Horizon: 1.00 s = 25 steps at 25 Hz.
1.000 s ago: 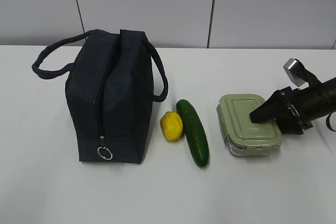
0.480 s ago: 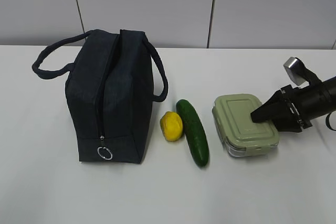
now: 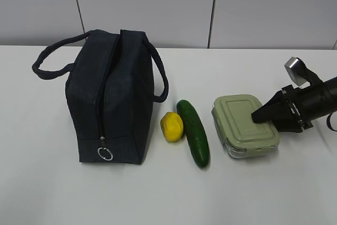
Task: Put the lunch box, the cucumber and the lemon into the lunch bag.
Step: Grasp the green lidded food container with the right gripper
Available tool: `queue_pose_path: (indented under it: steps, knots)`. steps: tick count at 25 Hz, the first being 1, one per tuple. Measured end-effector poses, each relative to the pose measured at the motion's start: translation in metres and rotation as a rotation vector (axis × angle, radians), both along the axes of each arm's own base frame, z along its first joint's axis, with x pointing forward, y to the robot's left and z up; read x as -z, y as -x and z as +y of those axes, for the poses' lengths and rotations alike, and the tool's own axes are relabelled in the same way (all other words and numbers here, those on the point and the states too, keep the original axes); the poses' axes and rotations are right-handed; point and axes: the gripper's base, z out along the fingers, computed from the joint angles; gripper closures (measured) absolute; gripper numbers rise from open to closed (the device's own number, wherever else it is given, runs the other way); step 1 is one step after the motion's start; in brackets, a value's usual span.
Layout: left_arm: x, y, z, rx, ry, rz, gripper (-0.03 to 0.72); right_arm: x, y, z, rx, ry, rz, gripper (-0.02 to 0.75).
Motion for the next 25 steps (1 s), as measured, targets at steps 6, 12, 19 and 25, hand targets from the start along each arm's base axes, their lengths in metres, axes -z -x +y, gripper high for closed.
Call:
queue_pose_path:
  steps: [6, 12, 19, 25]
  knots:
    - [0.0000, 0.0000, 0.0000, 0.000, 0.000, 0.000, 0.452, -0.0001, 0.0001, 0.0001, -0.001, -0.002, 0.001, 0.286]
    - [0.0000, 0.0000, 0.0000, 0.000, 0.000, 0.000, 0.452, -0.0001, 0.0001, 0.0001, -0.001, -0.002, 0.001, 0.286]
    - [0.0000, 0.0000, 0.0000, 0.000, 0.000, 0.000, 0.452, -0.0001, 0.0001, 0.0001, 0.000, -0.002, 0.002, 0.286]
    - [0.0000, 0.0000, 0.0000, 0.000, 0.000, 0.000, 0.452, -0.0001, 0.0001, 0.0001, 0.002, -0.002, 0.005, 0.287]
